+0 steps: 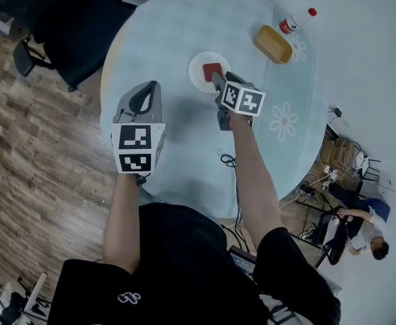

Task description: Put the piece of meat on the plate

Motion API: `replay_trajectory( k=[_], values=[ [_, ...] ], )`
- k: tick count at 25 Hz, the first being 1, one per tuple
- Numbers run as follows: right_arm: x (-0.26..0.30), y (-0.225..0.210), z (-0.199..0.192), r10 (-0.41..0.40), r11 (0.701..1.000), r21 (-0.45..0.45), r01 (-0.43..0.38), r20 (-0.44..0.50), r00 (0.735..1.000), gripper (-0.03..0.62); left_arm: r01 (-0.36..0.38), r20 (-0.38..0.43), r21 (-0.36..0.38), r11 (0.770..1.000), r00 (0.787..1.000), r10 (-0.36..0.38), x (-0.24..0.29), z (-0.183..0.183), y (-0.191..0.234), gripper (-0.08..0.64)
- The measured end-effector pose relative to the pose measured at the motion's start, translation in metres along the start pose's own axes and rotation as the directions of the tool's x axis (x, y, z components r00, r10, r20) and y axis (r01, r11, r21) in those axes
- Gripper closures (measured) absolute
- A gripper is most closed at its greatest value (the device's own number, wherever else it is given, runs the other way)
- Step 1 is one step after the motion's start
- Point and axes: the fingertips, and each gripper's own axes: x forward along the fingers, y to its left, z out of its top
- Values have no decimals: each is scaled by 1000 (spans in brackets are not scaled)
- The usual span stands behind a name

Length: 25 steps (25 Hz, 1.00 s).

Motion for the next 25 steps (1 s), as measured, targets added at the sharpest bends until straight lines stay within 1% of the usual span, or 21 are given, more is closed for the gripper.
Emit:
replay_trajectory(
  k=[2, 4, 6, 8, 10, 12, 15, 18, 19, 20, 21, 23, 25],
  values=[
    [-27, 4, 8, 8, 1000, 23, -10, 89, 996, 444, 12, 18, 7, 1000, 1000, -12, -6, 7, -9, 558],
    [-58, 8, 19, 9, 1000, 26, -14, 178, 984, 519, 30, 37, 17, 999, 999, -30, -11, 15, -23, 558],
    [-92, 13, 28, -5, 999, -40, 15, 243, 970, 579, 50, 61, 29, 998, 997, -52, -16, 23, -39, 558],
    [-126, 19, 35, -9, 990, -134, 50, 292, 956, 586, 61, 89, 64, 996, 994, -66, -22, 32, -57, 558],
    [-161, 25, 44, 1, 980, -187, 69, 352, 936, 586, 60, 122, 128, 990, 990, -76, -30, 43, -77, 558],
    [-198, 33, 52, 20, 976, -207, 74, 419, 908, 586, 66, 158, 163, 984, 983, -92, -39, 53, -95, 558],
    [-248, 48, 61, 36, 963, -250, 103, 496, 868, 586, 77, 217, 167, 983, 970, -113, -55, 69, -120, 558],
    [-285, 54, 57, 33, 966, -234, 114, 543, 839, 586, 74, 261, 181, 981, 958, -120, -72, 80, -143, 558],
    [-294, 55, 54, 36, 967, -230, 109, 549, 835, 586, 72, 270, 186, 980, 955, -121, -77, 82, -149, 558],
    [-301, 56, 50, 41, 964, -242, 111, 546, 837, 586, 70, 276, 190, 979, 953, -122, -82, 83, -154, 558],
    [-307, 58, 46, 46, 954, -274, 122, 536, 843, 586, 68, 283, 195, 978, 951, -122, -88, 84, -160, 558],
    [-319, 63, 41, 60, 925, -351, 147, 516, 855, 586, 63, 299, 201, 977, 946, -123, -99, 86, -169, 558],
    [-331, 67, 42, 83, 913, -381, 146, 523, 848, 586, 54, 317, 203, 978, 941, -118, -110, 88, -175, 558]
  ],
)
